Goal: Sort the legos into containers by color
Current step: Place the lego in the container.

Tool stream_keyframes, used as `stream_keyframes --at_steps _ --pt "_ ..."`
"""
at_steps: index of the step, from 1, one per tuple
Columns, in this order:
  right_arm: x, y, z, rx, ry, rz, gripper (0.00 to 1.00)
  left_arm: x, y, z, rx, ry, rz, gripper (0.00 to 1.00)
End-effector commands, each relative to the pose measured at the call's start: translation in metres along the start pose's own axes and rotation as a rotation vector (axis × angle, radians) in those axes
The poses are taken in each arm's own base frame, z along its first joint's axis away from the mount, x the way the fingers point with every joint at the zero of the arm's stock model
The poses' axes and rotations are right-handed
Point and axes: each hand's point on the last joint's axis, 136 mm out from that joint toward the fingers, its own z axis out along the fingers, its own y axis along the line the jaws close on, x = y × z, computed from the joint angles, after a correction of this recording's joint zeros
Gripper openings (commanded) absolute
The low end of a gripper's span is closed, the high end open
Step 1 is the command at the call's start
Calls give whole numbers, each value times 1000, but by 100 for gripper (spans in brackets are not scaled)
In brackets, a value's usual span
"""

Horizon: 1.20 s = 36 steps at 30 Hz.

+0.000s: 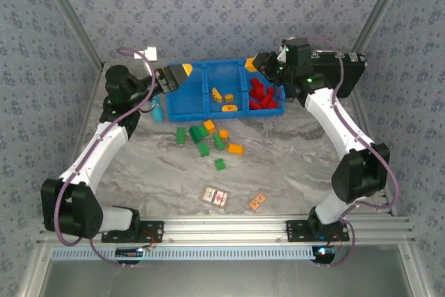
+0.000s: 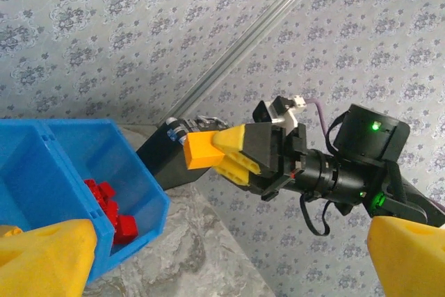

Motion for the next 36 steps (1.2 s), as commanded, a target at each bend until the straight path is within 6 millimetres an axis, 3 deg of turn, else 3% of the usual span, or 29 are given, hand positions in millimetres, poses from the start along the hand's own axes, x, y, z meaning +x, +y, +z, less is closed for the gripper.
stream_keyframes --at_steps 1,3,6,14,21,29,31,34,36 --pt "15 13 21 56 70 -263 17 -12 -13 -3 2 -4 69 100" --pt "35 6 42 192 163 -501 17 -10 -10 -7 -43 17 91 100" --pt "60 -9 73 298 271 -690 14 -7 -5 -16 -143 60 143 100" --pt "91 -37 127 358 405 -745 16 -11 -2 -49 -360 113 266 100" --pt "114 -61 160 405 434 -831 21 -6 25 -82 -601 164 357 100" --pt "108 -63 157 436 434 -839 43 -7 24 -98 -666 165 420 100" --pt "104 -54 147 426 421 -854 44 -8 22 -99 -668 161 431 100" --pt "102 -34 128 382 405 -895 56 -9 17 -101 -661 155 439 100" --pt "104 -27 111 364 411 -925 58 -9 15 -102 -657 150 444 100"
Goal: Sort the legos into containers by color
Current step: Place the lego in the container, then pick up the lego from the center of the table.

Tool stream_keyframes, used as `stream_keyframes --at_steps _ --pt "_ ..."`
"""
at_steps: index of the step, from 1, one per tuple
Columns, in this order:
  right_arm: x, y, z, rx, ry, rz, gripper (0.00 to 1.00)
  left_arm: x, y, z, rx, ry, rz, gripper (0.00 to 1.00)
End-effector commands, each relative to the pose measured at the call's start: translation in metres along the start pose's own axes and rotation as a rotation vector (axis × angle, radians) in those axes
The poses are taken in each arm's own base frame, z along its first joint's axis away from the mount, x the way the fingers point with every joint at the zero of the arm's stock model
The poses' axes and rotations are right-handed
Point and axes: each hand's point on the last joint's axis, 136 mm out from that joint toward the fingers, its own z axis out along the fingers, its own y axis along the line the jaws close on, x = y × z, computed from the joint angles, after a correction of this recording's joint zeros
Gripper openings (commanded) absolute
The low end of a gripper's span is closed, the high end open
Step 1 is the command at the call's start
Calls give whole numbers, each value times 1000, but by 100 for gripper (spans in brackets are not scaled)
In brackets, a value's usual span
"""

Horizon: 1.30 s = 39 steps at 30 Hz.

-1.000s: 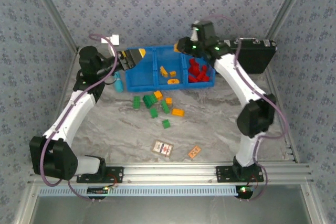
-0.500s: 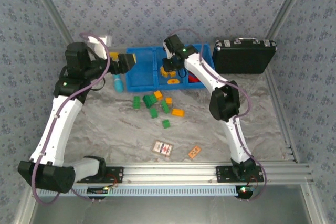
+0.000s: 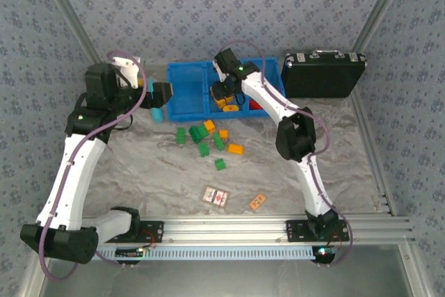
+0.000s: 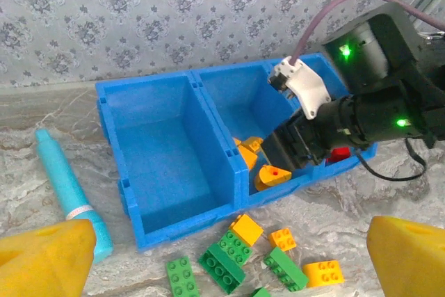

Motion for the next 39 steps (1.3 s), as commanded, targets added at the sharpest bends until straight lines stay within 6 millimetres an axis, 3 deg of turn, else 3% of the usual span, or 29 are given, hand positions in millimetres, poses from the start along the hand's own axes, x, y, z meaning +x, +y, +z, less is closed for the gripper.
stream_keyframes --at_steps 1,5,8,11,16,22,31,39 --pt "-10 9 -64 -22 -81 -84 59 -8 -2 -15 -10 -37 34 100" --pt "26 20 -95 -84 -84 -277 61 -6 -4 -20 -5 -34 43 100" --pt "71 40 -110 -206 -84 -517 65 -2 -6 -26 -1 -23 65 100" --pt "99 35 -110 -193 -80 -624 64 1 -8 -31 0 -13 79 100" --pt "142 38 -90 -222 -12 -805 70 10 -11 -37 9 21 77 100" --pt "169 47 -59 -271 49 -943 73 16 -12 -45 8 27 106 100" --pt "198 70 -25 -336 63 -998 79 25 -17 -49 29 33 175 100" --pt "208 69 3 -331 117 -986 79 33 -33 -51 87 51 278 100"
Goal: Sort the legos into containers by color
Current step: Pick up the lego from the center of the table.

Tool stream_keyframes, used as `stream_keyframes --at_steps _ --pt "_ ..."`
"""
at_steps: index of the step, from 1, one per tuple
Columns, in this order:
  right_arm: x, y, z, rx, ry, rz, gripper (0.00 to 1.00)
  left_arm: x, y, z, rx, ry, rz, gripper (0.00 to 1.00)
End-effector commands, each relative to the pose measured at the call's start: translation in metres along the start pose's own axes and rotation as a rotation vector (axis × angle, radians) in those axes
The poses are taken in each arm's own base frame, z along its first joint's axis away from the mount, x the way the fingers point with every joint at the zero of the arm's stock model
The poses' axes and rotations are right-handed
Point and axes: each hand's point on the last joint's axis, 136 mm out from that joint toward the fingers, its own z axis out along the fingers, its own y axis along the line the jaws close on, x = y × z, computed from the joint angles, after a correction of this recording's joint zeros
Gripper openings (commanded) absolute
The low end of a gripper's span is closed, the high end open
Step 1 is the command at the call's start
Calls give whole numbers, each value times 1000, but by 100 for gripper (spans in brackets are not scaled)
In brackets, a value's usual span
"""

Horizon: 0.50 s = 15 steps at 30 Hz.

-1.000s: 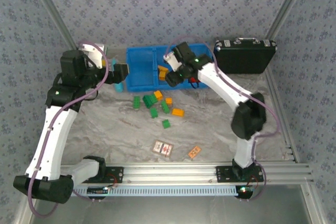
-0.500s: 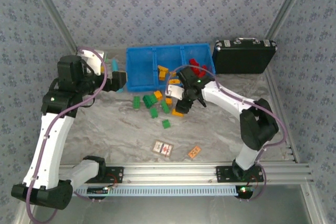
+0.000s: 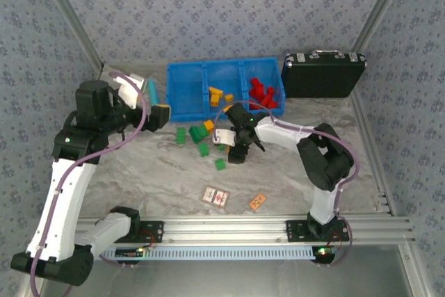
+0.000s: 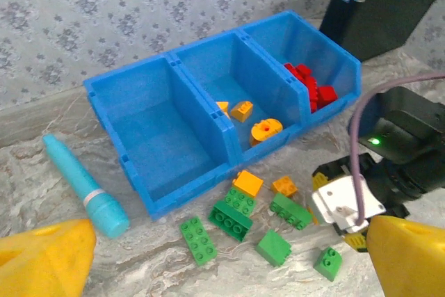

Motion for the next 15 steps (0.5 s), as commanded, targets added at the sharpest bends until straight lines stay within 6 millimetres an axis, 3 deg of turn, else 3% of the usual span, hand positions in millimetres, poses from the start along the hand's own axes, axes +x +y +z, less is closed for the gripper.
stream_keyframes --at_steps 1,7,11,15 --pt "1 -5 12 -8 17 -4 77 1 -7 -3 26 3 57 100" --pt "12 -2 21 -42 69 10 57 5 -6 2 27 23 73 100" --pt "18 -4 22 -3 92 6 33 8 -5 6 21 29 85 100" --pt "21 -15 14 35 118 11 28 6 2 10 -14 29 111 100"
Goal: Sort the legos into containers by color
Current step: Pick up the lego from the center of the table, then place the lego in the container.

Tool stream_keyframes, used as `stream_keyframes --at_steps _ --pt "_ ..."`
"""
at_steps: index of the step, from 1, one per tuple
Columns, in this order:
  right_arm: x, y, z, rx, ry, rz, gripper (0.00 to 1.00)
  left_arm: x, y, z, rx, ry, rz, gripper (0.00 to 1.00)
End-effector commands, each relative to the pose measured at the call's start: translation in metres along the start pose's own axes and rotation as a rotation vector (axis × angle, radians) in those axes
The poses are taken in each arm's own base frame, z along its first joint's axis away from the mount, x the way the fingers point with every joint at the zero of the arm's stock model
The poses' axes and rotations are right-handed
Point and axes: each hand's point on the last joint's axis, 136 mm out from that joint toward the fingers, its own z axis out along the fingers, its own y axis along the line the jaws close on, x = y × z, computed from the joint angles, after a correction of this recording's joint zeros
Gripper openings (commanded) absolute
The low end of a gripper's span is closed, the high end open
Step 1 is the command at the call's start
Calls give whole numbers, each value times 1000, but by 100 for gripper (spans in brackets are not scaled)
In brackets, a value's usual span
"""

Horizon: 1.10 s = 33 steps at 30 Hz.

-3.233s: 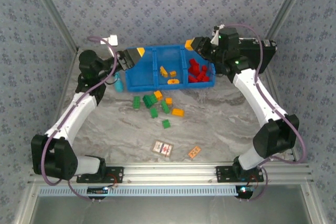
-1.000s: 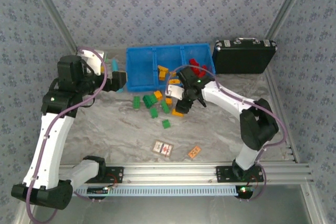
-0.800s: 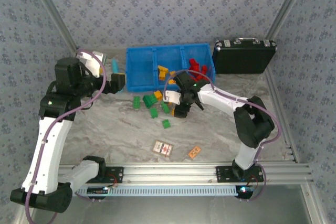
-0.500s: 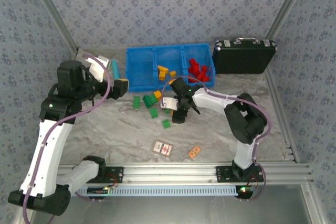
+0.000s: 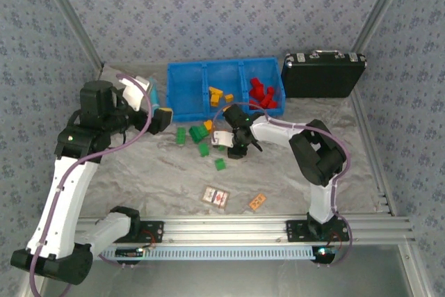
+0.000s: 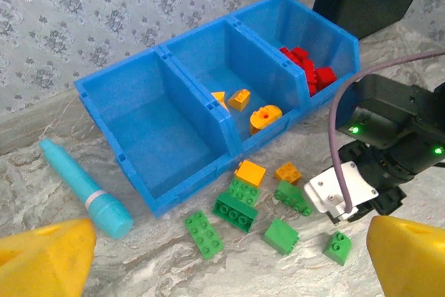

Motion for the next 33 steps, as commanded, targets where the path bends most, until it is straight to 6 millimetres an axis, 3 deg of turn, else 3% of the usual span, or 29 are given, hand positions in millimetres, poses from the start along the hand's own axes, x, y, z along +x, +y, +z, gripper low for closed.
stream_keyframes --at_steps 1,7,11,15,21,26,29,33 --pt "13 -21 -7 82 67 14 27 -5 5 1 -33 -11 47 100" --pt "-14 -76 -67 262 -40 116 24 -7 10 -3 -72 -43 82 100" --pt "-35 -115 -90 361 -135 159 24 -9 15 -2 -102 -46 88 100" --pt "-50 -150 -88 409 -197 196 24 -8 21 -3 -138 -42 92 100" --pt "-52 -196 -60 460 -164 274 25 1 25 -1 -159 -22 95 100" --pt "-58 -217 -43 473 -159 343 32 -6 30 1 -182 -42 103 100" --pt "-65 -220 -52 481 -185 367 41 -6 30 0 -184 -53 105 100" --pt "-75 -210 -80 487 -218 393 49 -7 28 -1 -178 -73 105 100"
